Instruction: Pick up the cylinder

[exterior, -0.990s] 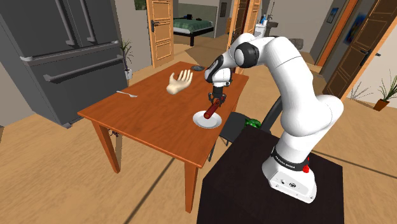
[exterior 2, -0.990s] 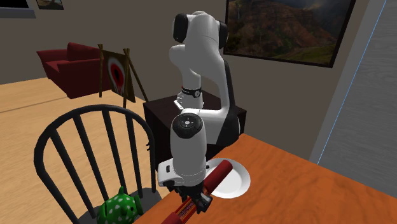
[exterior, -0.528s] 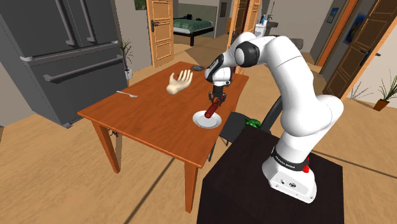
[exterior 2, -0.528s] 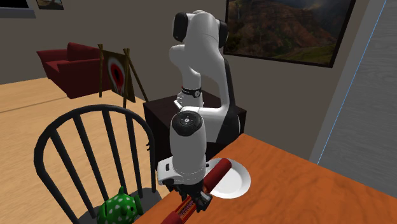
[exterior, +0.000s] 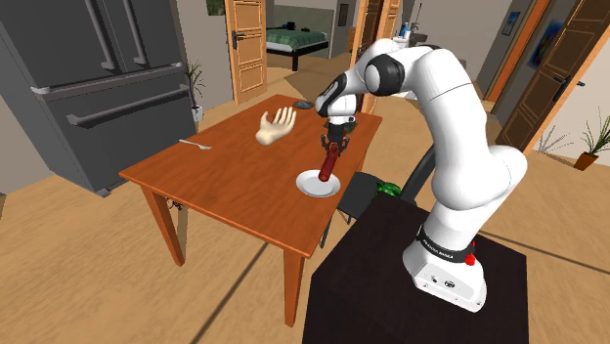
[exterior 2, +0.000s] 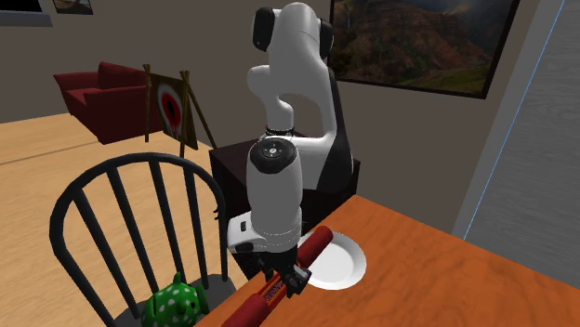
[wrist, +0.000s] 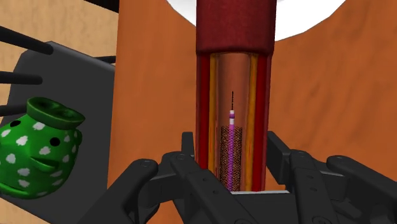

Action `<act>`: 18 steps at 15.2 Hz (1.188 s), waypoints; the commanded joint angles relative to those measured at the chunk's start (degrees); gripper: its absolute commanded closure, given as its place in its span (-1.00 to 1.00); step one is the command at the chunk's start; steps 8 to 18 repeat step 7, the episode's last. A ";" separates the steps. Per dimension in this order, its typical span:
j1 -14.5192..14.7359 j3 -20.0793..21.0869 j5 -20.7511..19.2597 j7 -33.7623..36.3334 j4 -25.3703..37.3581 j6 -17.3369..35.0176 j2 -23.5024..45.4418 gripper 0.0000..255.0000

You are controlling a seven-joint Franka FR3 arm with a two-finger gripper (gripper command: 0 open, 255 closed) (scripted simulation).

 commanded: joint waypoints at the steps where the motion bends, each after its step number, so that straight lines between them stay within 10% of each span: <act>1: 0.14 -0.24 -0.25 0.10 -0.19 -0.88 -1.12 1.00; 18: 0.47 -0.71 -0.77 0.37 -0.59 -2.70 -3.35 1.00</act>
